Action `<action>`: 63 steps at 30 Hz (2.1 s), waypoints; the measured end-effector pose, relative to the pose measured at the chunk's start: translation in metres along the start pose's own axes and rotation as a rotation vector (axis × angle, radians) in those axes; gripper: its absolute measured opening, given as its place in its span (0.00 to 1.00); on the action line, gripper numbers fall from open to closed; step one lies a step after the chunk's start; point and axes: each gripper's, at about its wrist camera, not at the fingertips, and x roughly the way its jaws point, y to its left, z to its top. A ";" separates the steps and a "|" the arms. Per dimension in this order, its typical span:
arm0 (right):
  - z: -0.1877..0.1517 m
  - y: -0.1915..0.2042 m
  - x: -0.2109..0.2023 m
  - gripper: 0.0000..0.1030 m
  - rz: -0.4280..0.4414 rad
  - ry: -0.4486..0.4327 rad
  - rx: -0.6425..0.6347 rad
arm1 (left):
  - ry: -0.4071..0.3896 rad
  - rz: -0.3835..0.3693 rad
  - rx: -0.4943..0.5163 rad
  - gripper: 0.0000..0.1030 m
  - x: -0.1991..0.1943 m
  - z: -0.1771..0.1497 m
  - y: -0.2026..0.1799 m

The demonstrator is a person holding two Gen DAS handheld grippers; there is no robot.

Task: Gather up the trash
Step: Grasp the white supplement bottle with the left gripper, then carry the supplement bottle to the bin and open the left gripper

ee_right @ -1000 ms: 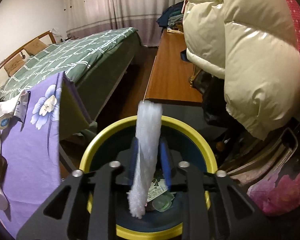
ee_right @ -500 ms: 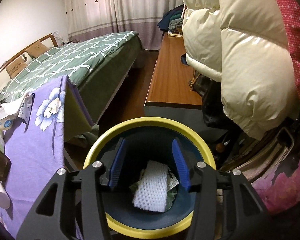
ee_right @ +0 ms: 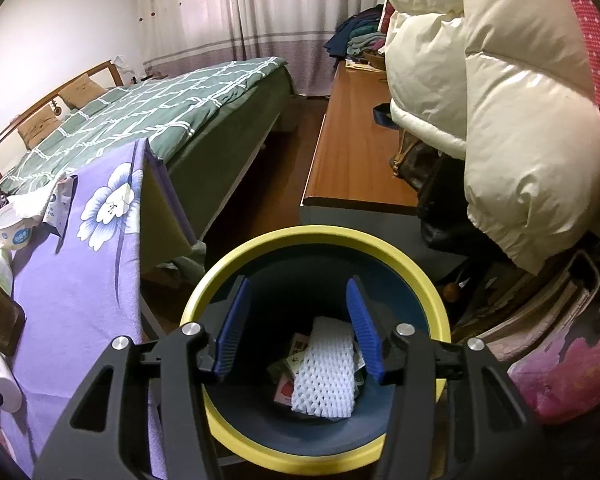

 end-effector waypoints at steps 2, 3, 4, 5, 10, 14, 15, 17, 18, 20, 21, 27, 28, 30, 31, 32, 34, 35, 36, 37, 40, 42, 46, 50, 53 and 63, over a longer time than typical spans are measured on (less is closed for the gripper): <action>0.000 0.000 0.000 0.47 0.002 0.001 0.000 | 0.018 -0.026 0.004 0.95 0.006 0.001 0.004; 0.000 0.000 0.000 0.48 0.003 0.002 0.000 | 0.027 -0.037 0.005 0.95 0.007 0.001 0.005; -0.001 0.000 -0.001 0.48 0.005 0.002 0.000 | 0.036 -0.048 0.006 0.95 0.010 0.001 0.007; -0.001 0.001 -0.001 0.48 0.007 0.002 0.000 | 0.047 -0.063 0.004 0.95 0.014 0.001 0.009; -0.004 0.003 -0.003 0.48 0.016 0.000 0.002 | 0.062 -0.111 -0.008 0.95 0.022 0.001 0.013; -0.004 0.002 -0.003 0.48 0.021 0.002 0.002 | 0.061 -0.142 -0.025 0.83 0.024 0.003 0.013; -0.005 0.002 -0.005 0.48 0.022 0.001 0.001 | 0.065 -0.148 -0.028 0.83 0.023 0.002 0.013; -0.006 0.001 -0.008 0.48 0.026 -0.002 0.001 | 0.070 -0.142 -0.031 0.83 0.022 0.002 0.012; -0.006 0.000 -0.010 0.48 0.026 -0.005 0.001 | 0.071 -0.142 -0.029 0.83 0.020 0.001 0.011; -0.009 -0.001 -0.016 0.48 0.022 -0.012 -0.002 | 0.068 -0.146 -0.021 0.83 0.016 0.000 0.006; -0.011 -0.002 -0.020 0.48 0.020 -0.016 -0.004 | 0.064 -0.148 -0.013 0.83 0.012 0.000 0.003; -0.023 -0.013 -0.045 0.48 0.020 -0.035 -0.001 | 0.028 -0.185 0.038 0.83 -0.009 0.012 -0.024; -0.025 -0.016 -0.050 0.48 0.020 -0.041 0.007 | 0.022 -0.192 0.046 0.83 -0.011 0.015 -0.028; -0.031 -0.020 -0.059 0.49 0.019 -0.050 0.017 | 0.007 -0.210 0.072 0.83 -0.014 0.025 -0.040; -0.035 -0.023 -0.064 0.51 0.016 -0.053 0.020 | 0.001 -0.214 0.083 0.83 -0.014 0.029 -0.046; -0.039 -0.025 -0.069 0.52 0.013 -0.056 0.017 | -0.002 -0.219 0.099 0.83 -0.014 0.035 -0.054; -0.045 -0.028 -0.077 0.53 0.006 -0.058 0.001 | -0.002 -0.232 0.132 0.83 -0.009 0.050 -0.072; -0.047 -0.029 -0.080 0.53 0.004 -0.061 -0.003 | -0.003 -0.239 0.144 0.83 -0.008 0.054 -0.079; -0.050 -0.032 -0.084 0.54 0.002 -0.065 -0.004 | -0.002 -0.252 0.161 0.83 -0.005 0.060 -0.089; -0.051 -0.034 -0.087 0.54 0.000 -0.068 -0.002 | -0.002 -0.262 0.175 0.83 -0.003 0.065 -0.097; -0.057 -0.045 -0.096 0.54 -0.016 -0.080 0.013 | -0.005 -0.291 0.228 0.83 0.007 0.083 -0.130; -0.060 -0.055 -0.100 0.55 -0.018 -0.086 0.032 | 0.004 -0.303 0.265 0.83 0.018 0.095 -0.155; -0.065 -0.075 -0.104 0.57 -0.032 -0.089 0.056 | 0.032 -0.326 0.308 0.83 0.040 0.111 -0.189; -0.069 -0.090 -0.104 0.58 -0.051 -0.085 0.082 | 0.074 -0.329 0.340 0.83 0.067 0.125 -0.220; -0.072 -0.098 -0.102 0.58 -0.054 -0.078 0.095 | 0.100 -0.333 0.365 0.83 0.086 0.133 -0.243; -0.072 -0.100 -0.097 0.60 -0.056 -0.062 0.101 | 0.076 -0.295 0.371 0.92 0.109 0.150 -0.271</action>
